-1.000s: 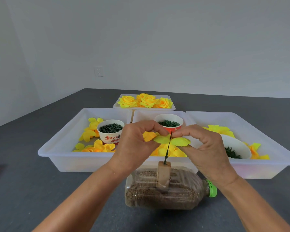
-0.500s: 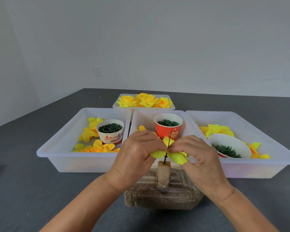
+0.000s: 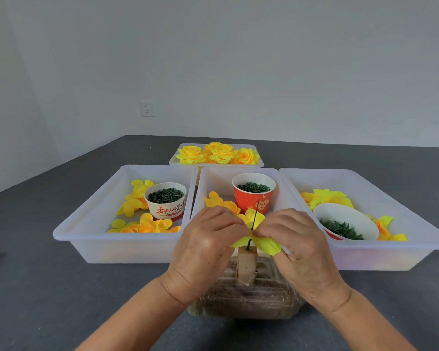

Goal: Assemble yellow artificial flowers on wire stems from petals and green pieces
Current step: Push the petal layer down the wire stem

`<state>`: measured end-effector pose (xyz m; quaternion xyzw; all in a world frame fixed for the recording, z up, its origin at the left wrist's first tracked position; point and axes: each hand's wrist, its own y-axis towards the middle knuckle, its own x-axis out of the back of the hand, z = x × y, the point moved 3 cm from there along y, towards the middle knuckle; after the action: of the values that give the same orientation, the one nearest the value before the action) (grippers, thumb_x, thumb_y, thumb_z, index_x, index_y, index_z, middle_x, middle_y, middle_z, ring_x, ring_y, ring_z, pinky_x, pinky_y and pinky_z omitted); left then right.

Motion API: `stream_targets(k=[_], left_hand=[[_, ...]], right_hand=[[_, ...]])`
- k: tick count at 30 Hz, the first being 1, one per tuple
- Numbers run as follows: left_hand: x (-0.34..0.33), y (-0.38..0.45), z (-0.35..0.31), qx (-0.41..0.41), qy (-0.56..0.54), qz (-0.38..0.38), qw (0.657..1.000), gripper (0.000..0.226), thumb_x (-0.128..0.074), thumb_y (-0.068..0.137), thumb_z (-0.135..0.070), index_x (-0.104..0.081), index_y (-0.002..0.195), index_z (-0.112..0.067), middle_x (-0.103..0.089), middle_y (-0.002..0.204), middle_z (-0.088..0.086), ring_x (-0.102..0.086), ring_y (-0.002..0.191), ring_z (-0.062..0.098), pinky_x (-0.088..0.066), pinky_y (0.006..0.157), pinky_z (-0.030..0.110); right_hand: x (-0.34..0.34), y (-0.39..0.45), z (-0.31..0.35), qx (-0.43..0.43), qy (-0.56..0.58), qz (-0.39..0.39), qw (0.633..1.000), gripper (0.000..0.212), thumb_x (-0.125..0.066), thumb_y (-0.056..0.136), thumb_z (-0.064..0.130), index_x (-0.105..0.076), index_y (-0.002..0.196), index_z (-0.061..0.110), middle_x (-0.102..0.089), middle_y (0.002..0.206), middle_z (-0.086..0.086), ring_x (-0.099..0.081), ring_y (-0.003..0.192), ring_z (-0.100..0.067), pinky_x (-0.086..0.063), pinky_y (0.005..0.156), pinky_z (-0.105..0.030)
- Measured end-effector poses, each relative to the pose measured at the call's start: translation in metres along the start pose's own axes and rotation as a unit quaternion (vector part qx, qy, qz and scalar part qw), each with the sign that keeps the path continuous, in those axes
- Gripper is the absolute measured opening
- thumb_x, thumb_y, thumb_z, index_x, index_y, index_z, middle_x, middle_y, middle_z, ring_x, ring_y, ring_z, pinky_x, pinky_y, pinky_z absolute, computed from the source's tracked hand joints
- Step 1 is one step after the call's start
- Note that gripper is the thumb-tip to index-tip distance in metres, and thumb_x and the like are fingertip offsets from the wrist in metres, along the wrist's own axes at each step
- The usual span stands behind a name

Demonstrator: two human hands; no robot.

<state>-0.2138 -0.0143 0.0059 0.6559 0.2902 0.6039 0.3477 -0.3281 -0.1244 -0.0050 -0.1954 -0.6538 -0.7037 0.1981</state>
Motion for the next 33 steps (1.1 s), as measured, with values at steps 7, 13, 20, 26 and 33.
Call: stream_targets(k=[7, 13, 20, 26, 33], left_hand=[[-0.002, 0.000, -0.005, -0.054, 0.048, -0.014, 0.997, 0.023, -0.052, 0.083, -0.003, -0.072, 0.071, -0.007, -0.068, 0.075, 0.004, -0.064, 0.073, 0.023, -0.046, 0.070, 0.030], [-0.004, -0.002, -0.004, -0.061, 0.044, -0.001, 0.997, 0.022, -0.053, 0.083, -0.002, -0.071, 0.070, -0.007, -0.067, 0.075, 0.004, -0.062, 0.071, 0.023, -0.047, 0.068, 0.033], [0.003, -0.004, 0.000, -0.069, 0.036, 0.010, 0.997, 0.020, -0.056, 0.084, -0.015, -0.075, 0.079, -0.011, -0.072, 0.086, 0.002, -0.067, 0.082, 0.021, -0.048, 0.075, 0.029], [0.007, -0.014, 0.003, -0.034, -0.015, 0.015, 0.999, 0.042, -0.064, 0.077, -0.049, -0.075, 0.087, -0.010, -0.070, 0.102, 0.003, -0.065, 0.094, 0.022, -0.050, 0.081, 0.031], [0.008, -0.001, 0.011, 0.160, -0.131, -0.049, 0.977, 0.014, -0.069, 0.081, -0.023, -0.076, 0.083, -0.010, -0.068, 0.086, -0.006, -0.062, 0.084, 0.009, -0.048, 0.077, 0.025]], right_hand=[[0.001, 0.002, 0.003, 0.041, -0.056, 0.027, 0.997, 0.025, -0.069, 0.061, -0.012, -0.069, 0.073, 0.009, -0.066, 0.075, 0.001, -0.061, 0.074, -0.026, -0.040, 0.070, -0.032], [0.002, 0.003, 0.005, 0.044, -0.060, 0.045, 0.996, 0.020, -0.071, 0.062, -0.008, -0.069, 0.072, 0.010, -0.066, 0.074, 0.001, -0.062, 0.075, -0.025, -0.040, 0.072, -0.032], [0.004, -0.004, -0.001, 0.021, -0.013, 0.081, 0.996, 0.017, -0.076, 0.069, 0.008, -0.074, 0.085, 0.015, -0.069, 0.089, 0.005, -0.062, 0.087, -0.022, -0.048, 0.071, -0.037], [0.009, -0.008, 0.001, -0.009, 0.036, 0.106, 0.994, 0.027, -0.076, 0.069, 0.028, -0.074, 0.094, 0.017, -0.068, 0.103, 0.007, -0.060, 0.100, -0.020, -0.048, 0.079, -0.040], [0.016, 0.000, -0.006, -0.187, 0.187, 0.018, 0.964, 0.011, -0.074, 0.079, 0.013, -0.075, 0.082, 0.023, -0.070, 0.092, 0.013, -0.061, 0.096, -0.006, -0.045, 0.086, -0.018]])
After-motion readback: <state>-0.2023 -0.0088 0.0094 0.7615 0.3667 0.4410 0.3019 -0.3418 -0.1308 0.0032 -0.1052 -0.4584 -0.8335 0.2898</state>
